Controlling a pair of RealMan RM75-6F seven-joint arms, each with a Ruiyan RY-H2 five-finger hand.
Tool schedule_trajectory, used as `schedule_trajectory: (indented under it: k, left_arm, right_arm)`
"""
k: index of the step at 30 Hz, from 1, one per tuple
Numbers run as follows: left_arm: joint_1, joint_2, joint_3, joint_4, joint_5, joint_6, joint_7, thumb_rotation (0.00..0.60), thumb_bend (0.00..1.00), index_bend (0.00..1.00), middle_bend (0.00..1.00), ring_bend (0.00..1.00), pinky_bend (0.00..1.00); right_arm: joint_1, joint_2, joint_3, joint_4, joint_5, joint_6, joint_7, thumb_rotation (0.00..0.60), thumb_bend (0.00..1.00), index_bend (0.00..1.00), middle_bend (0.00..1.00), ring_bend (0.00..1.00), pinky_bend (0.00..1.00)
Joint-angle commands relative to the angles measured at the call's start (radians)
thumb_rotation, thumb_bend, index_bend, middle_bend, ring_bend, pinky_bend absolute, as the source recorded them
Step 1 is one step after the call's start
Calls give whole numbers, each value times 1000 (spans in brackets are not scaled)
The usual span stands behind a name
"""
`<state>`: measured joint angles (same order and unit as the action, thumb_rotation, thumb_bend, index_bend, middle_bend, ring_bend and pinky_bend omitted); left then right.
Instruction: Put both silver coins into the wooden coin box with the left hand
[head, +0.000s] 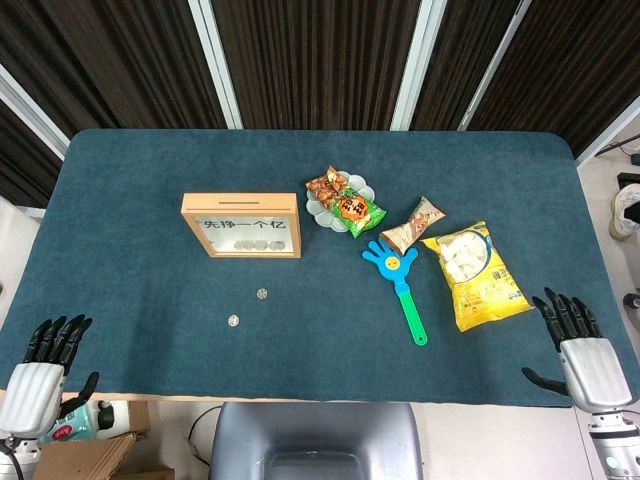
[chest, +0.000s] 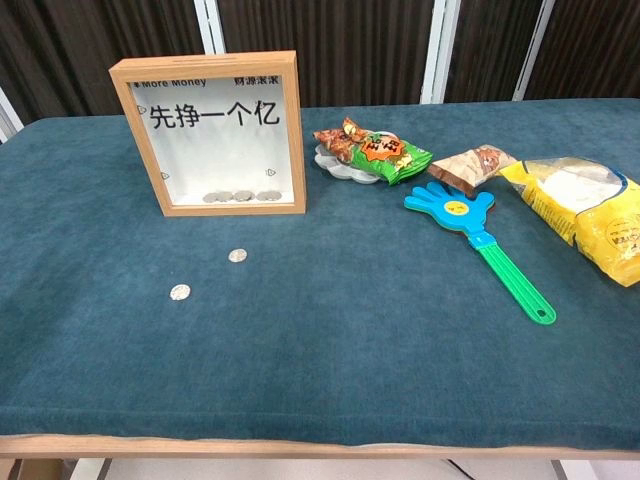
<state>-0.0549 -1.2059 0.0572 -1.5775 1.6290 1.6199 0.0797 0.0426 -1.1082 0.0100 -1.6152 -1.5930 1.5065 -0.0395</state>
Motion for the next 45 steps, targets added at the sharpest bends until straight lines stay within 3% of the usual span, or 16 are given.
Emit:
schedule_trajectory:
  k: [1,6,9,12,13,14,15,17,19,22,27,33,45]
  left_arm:
    - [3,-1,6,-3,8,-8,21,600,354,78,61,0,58]
    - [-6,-15,11,-3,33,-28,3,600,354,78,59,0,95]
    - [-29,-60,8,27,63,-50,-12,600,353,81,111,40,237]
    - [-59,-133,-5,64,82,-81,-6,600,352,102,372,311,740]
    - [-63,-157,-11,73,84,-83,-2,600,352,120,529,468,891]
    - [-73,-197,-22,82,88,-84,-1,600,352,151,697,630,976]
    - [-79,-228,-31,89,90,-84,0,600,353,178,801,727,998]
    - [-94,-294,-48,109,99,-83,9,600,357,271,978,920,1000]
    - [-111,-349,-59,130,99,-99,33,600,358,316,1000,973,1000]
    - [-142,-418,-81,144,74,-151,80,600,353,336,1000,988,1000]
    - [-167,-454,-99,141,43,-204,127,600,350,347,1000,999,1000]
    - [-259,-602,-194,214,-110,-365,319,600,357,387,1000,1000,1000]
    - [-317,-740,-222,365,-193,-388,389,600,355,397,1000,1000,1000]
  right_arm:
    - [4,-3,3,-1,2,-4,1,600,154,0,0,0,0]
    - [6,-6,-4,-4,-5,-10,-15,600,154,0,0,0,0]
    - [4,-6,-6,-4,-3,-10,-12,600,154,0,0,0,0]
    - [6,-9,-5,-3,-3,-13,-15,600,154,0,0,0,0]
    - [7,-9,-6,-2,-4,-15,-17,600,154,0,0,0,0]
    - [9,-9,-8,-2,-4,-20,-19,600,154,0,0,0,0]
    - [10,-9,-9,-4,-5,-22,-18,600,154,0,0,0,0]
    - [12,-9,-8,-7,-9,-22,-19,600,154,0,0,0,0]
    - [12,-7,-11,-8,-12,-21,-16,600,153,0,0,0,0]
    - [11,-1,-12,-9,-16,-17,-9,600,154,0,0,0,0]
    - [9,5,-9,-10,-14,-12,8,600,154,0,0,0,0]
    - [-1,33,3,-4,1,15,86,600,154,0,0,0,0]
    - [-6,52,3,9,-5,28,144,600,154,0,0,0,0]
